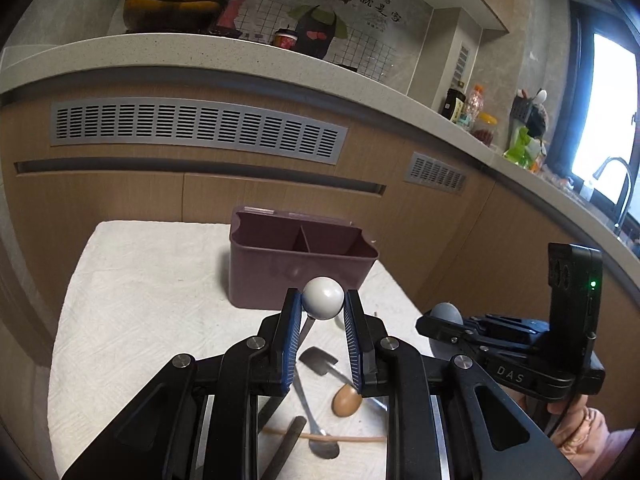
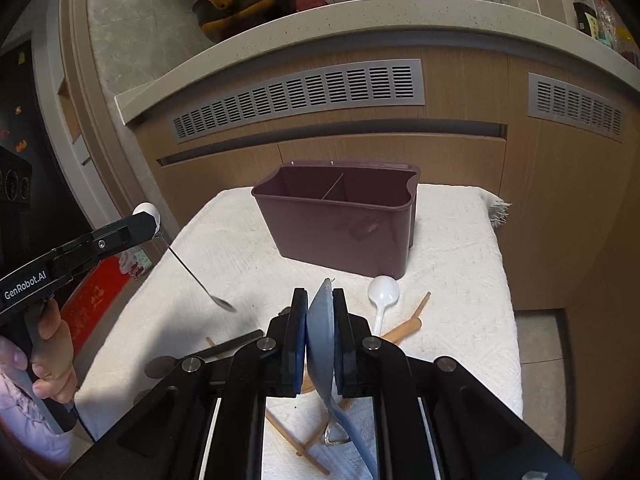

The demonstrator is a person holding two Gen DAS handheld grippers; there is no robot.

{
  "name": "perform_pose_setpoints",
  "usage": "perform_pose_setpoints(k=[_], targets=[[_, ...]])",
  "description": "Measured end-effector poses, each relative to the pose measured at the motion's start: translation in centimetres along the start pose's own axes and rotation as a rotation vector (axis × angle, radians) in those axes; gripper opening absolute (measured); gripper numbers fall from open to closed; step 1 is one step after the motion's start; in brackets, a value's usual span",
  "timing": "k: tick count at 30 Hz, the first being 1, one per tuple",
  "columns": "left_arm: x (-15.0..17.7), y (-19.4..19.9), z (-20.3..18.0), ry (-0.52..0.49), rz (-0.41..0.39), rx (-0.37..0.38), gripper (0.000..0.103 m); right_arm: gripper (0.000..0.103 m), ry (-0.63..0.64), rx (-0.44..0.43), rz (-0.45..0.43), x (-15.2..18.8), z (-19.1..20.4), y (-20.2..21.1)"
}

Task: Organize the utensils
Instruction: 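Carry both spoons over the maroon caddy and open both tools to drop them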

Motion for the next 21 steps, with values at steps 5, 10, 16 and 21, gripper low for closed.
perform_pose_setpoints(k=[5,10,16,21], targets=[[-4.6,0.5,-0.5,-0.031,-0.074,0.036,0.022,0.010,0.054,0.005,-0.089,-5.3,0.1,1.5],[-10.4,-0.1,-1.3,-0.043,-0.182,0.089,0.022,0.010,0.030,-0.060,-0.298,-12.1,-0.2,3.7],[-14.1,-3.4,-0.1,-0.022,-0.190,0.110,0.022,0.010,0.006,-0.080,-0.355,-16.9,-1.0,0.6],[-14.5,-7.4,1.9,0.018,-0.136,0.099,0.022,0.010,-0.001,-0.078,-0.341,-18.4,-1.9,-3.3]])
Point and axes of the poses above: each gripper's, at about its wrist camera, not at the fingertips, and y roughly against the way its jaws point, z to its left, x to its underside, the point moved 1 cm from there along -y, roughly the way its jaws point
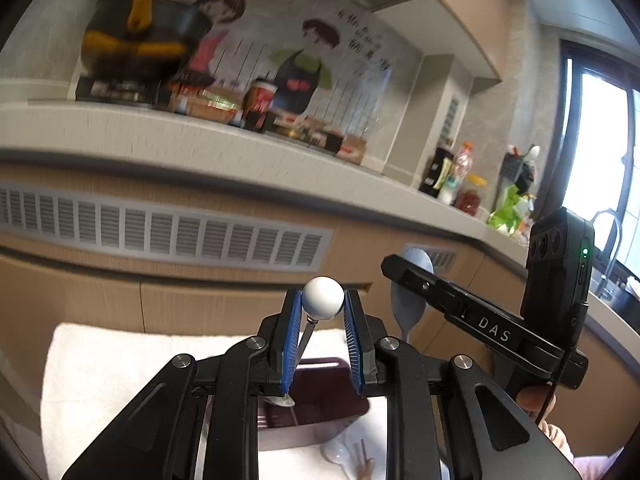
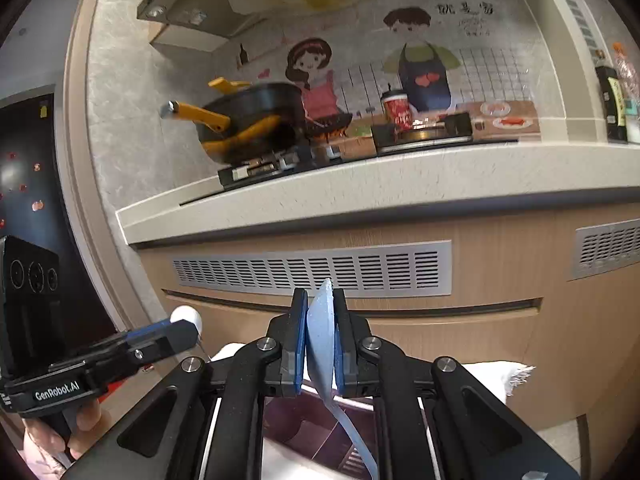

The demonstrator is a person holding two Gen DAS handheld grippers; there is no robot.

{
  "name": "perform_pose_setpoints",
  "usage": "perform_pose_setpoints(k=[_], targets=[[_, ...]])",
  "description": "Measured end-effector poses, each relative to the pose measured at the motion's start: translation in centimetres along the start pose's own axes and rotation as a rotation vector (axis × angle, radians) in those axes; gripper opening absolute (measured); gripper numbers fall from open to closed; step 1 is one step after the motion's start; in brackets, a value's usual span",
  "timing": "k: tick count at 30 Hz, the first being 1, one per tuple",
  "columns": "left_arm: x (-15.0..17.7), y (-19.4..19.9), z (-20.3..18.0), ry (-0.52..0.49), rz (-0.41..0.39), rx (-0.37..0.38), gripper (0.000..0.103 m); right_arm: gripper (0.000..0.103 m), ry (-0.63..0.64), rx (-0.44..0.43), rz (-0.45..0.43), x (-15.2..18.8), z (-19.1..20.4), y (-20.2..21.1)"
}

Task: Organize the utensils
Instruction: 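Carry both spoons over the maroon caddy and open both tools to drop them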

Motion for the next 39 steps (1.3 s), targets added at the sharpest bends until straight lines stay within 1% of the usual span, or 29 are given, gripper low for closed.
perform_pose_setpoints(k=[3,5,8,9,12,13,14,16,18,19,20,21,22,23,25,27,30,32,33,34,35,37,38,39], targets=[[0.7,-2.2,1.3,0.021,0.039,-0.021,0.022,0.010,-0.011,-0.013,0.040,1.2,-0.9,-2.5],[1.5,-3.3,2.3,0.040,0.060,-0.028,0.022,0.010,-0.007,0.010,0.070,2.3,-1.3,-3.9],[2.7,-5.0,3.4,0.057,0.106,-0.044,0.025,0.018,-0.010,0.007,0.123,4.0,-1.9,-4.8],[3.2,-5.2,3.5,0.051,0.113,-0.055,0.025,0.024,-0.014,0.009,0.132,4.4,-2.2,-5.0],[4.1,-5.2,3.5,0.031,0.119,-0.077,0.026,0.036,-0.016,0.052,0.135,5.4,-2.9,-4.4],[4.4,-5.1,3.5,0.033,0.123,-0.077,0.027,0.037,-0.017,0.064,0.142,5.6,-3.1,-4.0],[4.7,-4.8,3.6,0.036,0.131,-0.079,0.029,0.040,-0.017,0.075,0.148,5.9,-3.2,-3.6],[5.5,-4.1,3.7,0.036,0.144,-0.091,0.036,0.053,-0.013,0.100,0.153,6.5,-3.5,-2.4],[6.5,-3.1,3.7,0.026,0.163,-0.113,0.038,0.082,-0.009,0.142,0.138,7.4,-3.6,-1.0],[7.1,-2.6,3.6,0.021,0.170,-0.121,0.040,0.089,-0.012,0.163,0.124,7.9,-3.7,-0.2],[7.8,-2.0,3.6,0.015,0.183,-0.131,0.042,0.100,-0.013,0.192,0.111,8.4,-3.7,0.7],[8.6,-1.5,3.6,0.010,0.197,-0.139,0.047,0.103,-0.011,0.237,0.104,9.1,-3.7,1.5],[9.3,-1.1,3.5,0.006,0.209,-0.147,0.051,0.103,0.003,0.290,0.100,9.7,-3.6,2.2],[10.3,-0.4,3.4,0.005,0.225,-0.158,0.052,0.103,0.034,0.339,0.104,10.5,-3.3,2.7],[12.1,0.6,3.5,0.006,0.258,-0.171,0.053,0.103,0.103,0.402,0.141,11.9,-2.7,3.0],[14.1,1.5,3.6,0.017,0.301,-0.194,0.055,0.103,0.129,0.436,0.190,13.5,-2.6,3.1],[16.7,3.0,3.6,0.026,0.358,-0.204,0.055,0.103,0.124,0.430,0.273,15.7,-2.5,2.7],[18.2,4.1,3.7,0.031,0.372,-0.218,0.059,0.103,0.112,0.446,0.351,17.0,-2.5,1.9],[18.9,4.8,3.7,0.033,0.380,-0.230,0.061,0.103,0.118,0.454,0.379,17.6,-2.4,1.5],[19.4,5.1,3.7,0.029,0.386,-0.237,0.062,0.103,0.126,0.455,0.401,18.0,-2.3,1.1],[20.1,5.7,3.6,0.020,0.395,-0.248,0.062,0.103,0.134,0.437,0.429,18.5,-2.2,0.6],[20.9,6.5,3.5,0.005,0.407,-0.258,0.062,0.102,0.133,0.393,0.455,19.4,-2.3,-0.1],[21.3,7.0,3.5,-0.001,0.412,-0.258,0.062,0.100,0.122,0.377,0.464,19.8,-2.5,-0.6],[21.6,7.3,3.6,-0.003,0.416,-0.258,0.062,0.094,0.108,0.364,0.476,20.1,-2.7,-1.0]])
Point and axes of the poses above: each gripper's, at about its wrist camera, not at the fingertips, and y roughly against the way its jaws point, z to its left, x to its underside, the point moved 1 cm from there along -y, roughly the way its jaws point
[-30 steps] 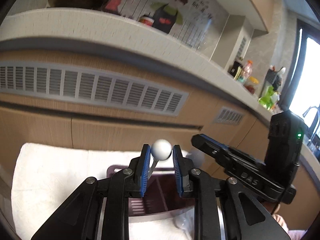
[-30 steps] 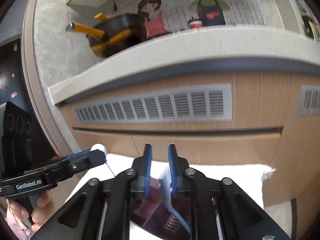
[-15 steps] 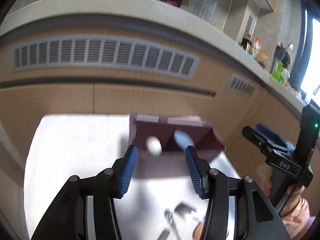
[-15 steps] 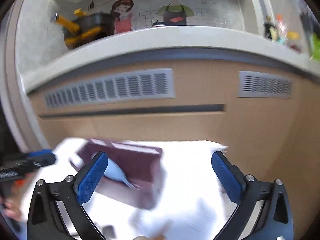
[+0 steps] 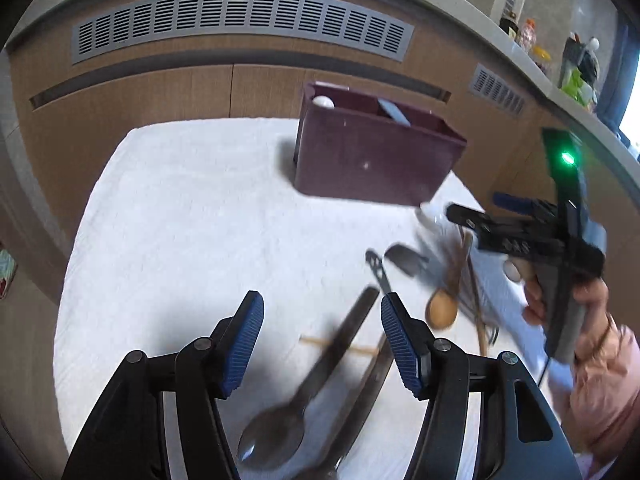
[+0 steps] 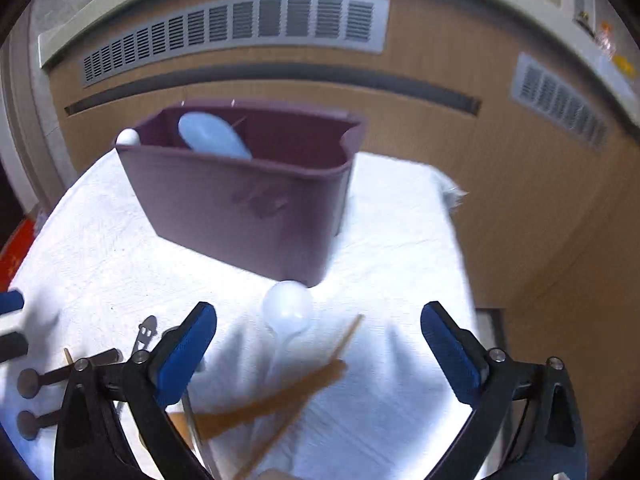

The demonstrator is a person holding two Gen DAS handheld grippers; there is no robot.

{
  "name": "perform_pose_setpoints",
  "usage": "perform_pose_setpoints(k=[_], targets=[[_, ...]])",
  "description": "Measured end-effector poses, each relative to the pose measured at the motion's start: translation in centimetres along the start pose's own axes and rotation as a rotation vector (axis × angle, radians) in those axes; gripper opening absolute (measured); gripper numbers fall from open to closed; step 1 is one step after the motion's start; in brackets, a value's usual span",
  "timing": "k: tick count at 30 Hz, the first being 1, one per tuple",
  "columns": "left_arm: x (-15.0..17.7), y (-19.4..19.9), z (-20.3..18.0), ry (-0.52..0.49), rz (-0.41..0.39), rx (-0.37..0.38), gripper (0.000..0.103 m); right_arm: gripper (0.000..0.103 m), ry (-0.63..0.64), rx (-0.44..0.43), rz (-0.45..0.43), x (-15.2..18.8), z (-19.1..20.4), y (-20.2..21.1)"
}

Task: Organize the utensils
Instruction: 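Carry both spoons over the maroon caddy and open both tools to drop them, then grasp the white plastic spoon with the right tool while the left tool grasps the dark spatula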

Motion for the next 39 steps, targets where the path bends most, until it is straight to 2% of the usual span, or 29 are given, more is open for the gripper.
perform_pose_setpoints(k=[1,3,5,8,11,16,19,24,27,30,35,39], targets=[[0.5,0.2,0.2,-0.003,0.005,-0.005,0.062,0.089,-0.011,-0.016,0.022,0.0,0.0,-0.7],[0.8,0.4,0.4,-0.009,0.013,-0.012,0.062,0.067,-0.032,-0.067,0.084,-0.1,0.0,-2.3],[1.5,0.4,1.0,-0.005,0.028,-0.018,0.062,0.058,-0.057,-0.105,0.137,-0.2,0.0,-3.7],[1.9,0.3,1.7,0.011,0.056,-0.022,0.062,0.056,-0.045,-0.087,0.156,0.0,0.1,-4.4],[2.2,0.4,2.0,0.008,0.063,-0.022,0.062,0.031,-0.015,-0.054,0.155,0.1,0.3,-3.7],[2.3,0.3,1.2,-0.039,0.068,-0.007,0.062,0.030,-0.046,-0.112,0.136,0.9,-0.5,-0.6],[2.3,-0.1,0.4,-0.077,0.080,0.042,0.061,0.030,-0.048,-0.162,0.128,1.8,-0.7,1.7],[2.5,-0.4,-1.2,-0.156,0.109,0.042,0.047,0.030,-0.039,-0.206,0.105,2.8,0.4,4.5],[1.7,-0.6,-2.5,-0.141,0.130,0.113,0.045,0.030,-0.037,-0.226,0.090,3.2,0.8,5.7],[0.2,-1.5,-4.1,-0.089,0.159,0.143,0.045,0.030,-0.028,-0.207,0.052,3.6,1.3,7.2],[-2.5,-5.0,-7.0,0.011,0.210,0.134,0.045,0.030,-0.066,-0.196,0.022,4.1,0.1,8.0],[-3.5,-8.3,-8.8,0.015,0.257,0.032,0.045,0.030,-0.113,-0.214,0.017,4.5,-1.9,8.2]])
Point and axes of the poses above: each gripper's, at about its wrist camera, not at the fingertips, and y roughly against the way its jaws point, z to its left, x to its underside, the point moved 1 cm from there along -y, roughly the way its jaws point
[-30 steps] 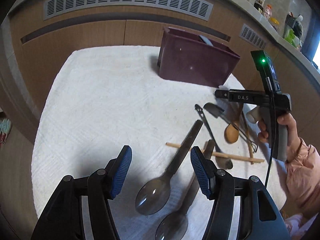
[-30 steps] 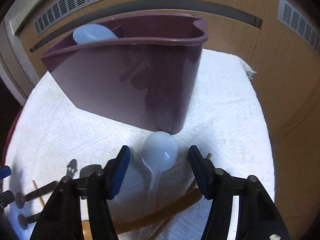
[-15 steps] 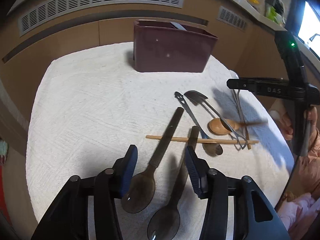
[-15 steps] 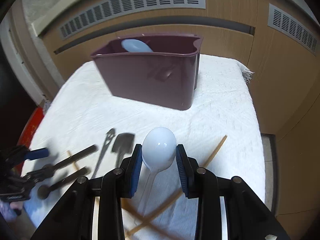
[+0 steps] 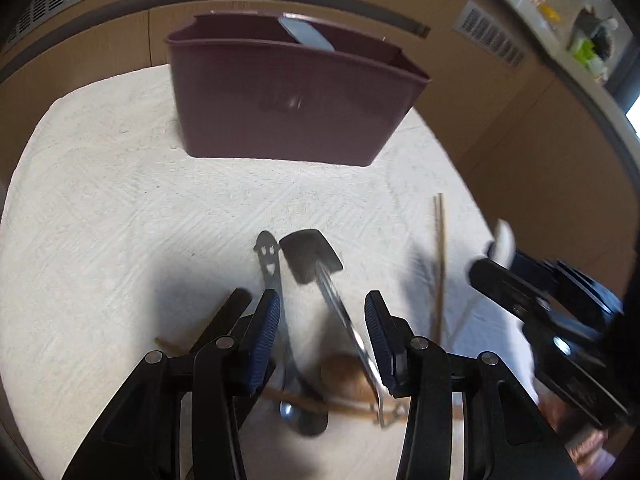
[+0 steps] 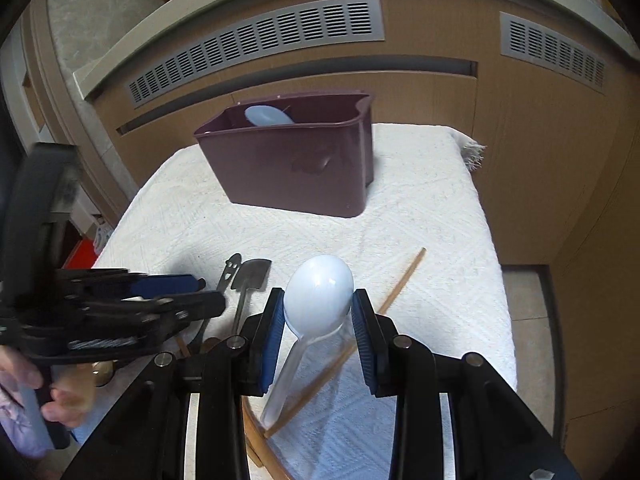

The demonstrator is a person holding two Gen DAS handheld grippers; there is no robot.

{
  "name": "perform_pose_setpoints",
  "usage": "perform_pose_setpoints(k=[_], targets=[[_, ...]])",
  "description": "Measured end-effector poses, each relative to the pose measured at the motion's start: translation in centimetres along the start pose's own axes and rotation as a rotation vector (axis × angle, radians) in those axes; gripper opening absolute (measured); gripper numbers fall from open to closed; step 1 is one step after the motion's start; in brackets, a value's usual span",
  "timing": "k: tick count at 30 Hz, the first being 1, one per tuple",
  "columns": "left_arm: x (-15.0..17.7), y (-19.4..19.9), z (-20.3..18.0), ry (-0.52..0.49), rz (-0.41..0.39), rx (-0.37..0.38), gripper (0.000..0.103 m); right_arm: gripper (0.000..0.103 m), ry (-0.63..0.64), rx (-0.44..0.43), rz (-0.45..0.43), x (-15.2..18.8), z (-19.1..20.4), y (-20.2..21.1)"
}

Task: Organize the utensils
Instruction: 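Grasp the white plastic spoon with the right tool while the left tool grasps the dark spatula, then carry the white spoon and spatula over the caddy and open both tools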

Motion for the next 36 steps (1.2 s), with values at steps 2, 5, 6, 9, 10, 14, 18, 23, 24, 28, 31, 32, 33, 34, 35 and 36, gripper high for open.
perform_pose_setpoints(k=[2,5,6,9,10,14,18,23,24,28,31,32,33,34,35,36], targets=[[-0.8,-1.5,-0.7,-0.008,0.023,-0.070,0.045,0.030,-0.011,0.000,-0.014,0.1,-0.7,0.5],[-1.7,-3.0,-1.3,0.014,0.069,-0.105,0.045,0.030,-0.030,-0.002,-0.032,0.3,-1.5,1.4],[-2.0,-3.5,-1.4,0.022,0.084,-0.106,0.045,0.030,-0.036,-0.002,-0.038,0.4,-1.7,1.6],[-2.7,-4.4,-2.0,0.027,0.096,-0.124,0.045,0.030,-0.036,0.014,-0.060,0.6,-1.7,2.1],[-2.8,-4.6,-2.2,0.019,0.095,-0.131,0.045,0.030,-0.035,0.021,-0.068,0.6,-1.7,2.2],[-2.9,-5.0,-2.7,-0.051,0.049,-0.181,0.036,0.030,-0.038,0.014,-0.084,0.4,-1.6,2.5],[-1.5,-3.3,-1.8,-0.039,-0.050,-0.122,0.033,0.030,-0.035,0.007,-0.111,0.2,-1.1,3.2],[1.5,2.6,-0.3,-0.025,-0.226,-0.055,0.033,0.030,0.003,0.003,-0.145,-0.2,0.3,4.5],[2.1,4.1,0.1,-0.023,-0.264,-0.044,0.033,0.030,0.008,-0.001,-0.149,-0.3,0.6,4.6],[3.0,7.8,0.6,0.002,-0.348,-0.003,0.033,0.030,0.038,-0.011,-0.174,-0.7,2.0,5.7],[3.7,10.3,1.3,0.006,-0.413,0.009,0.032,0.030,0.067,-0.009,-0.186,-0.9,3.2,6.3],[3.7,10.8,1.4,0.007,-0.423,0.021,0.032,0.030,0.075,-0.008,-0.188,-0.9,3.6,6.4],[3.9,11.3,1.5,0.009,-0.431,0.028,0.032,0.030,0.081,-0.006,-0.187,-0.9,3.9,6.5],[4.0,11.6,1.5,0.011,-0.441,0.032,0.032,0.030,0.088,-0.005,-0.186,-0.9,4.2,6.6],[4.0,11.9,1.6,0.010,-0.449,0.033,0.032,0.030,0.094,-0.002,-0.185,-0.9,4.5,6.7],[4.1,12.2,1.6,0.011,-0.458,0.034,0.032,0.030,0.099,0.001,-0.186,-0.9,4.7,6.8]])
Point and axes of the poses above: each gripper's, at about its wrist camera, not at the fingertips, and y roughly against the way its jaws point, z to its left, x to its underside, the point moved 1 cm from there along -y, roughly the way its jaws point
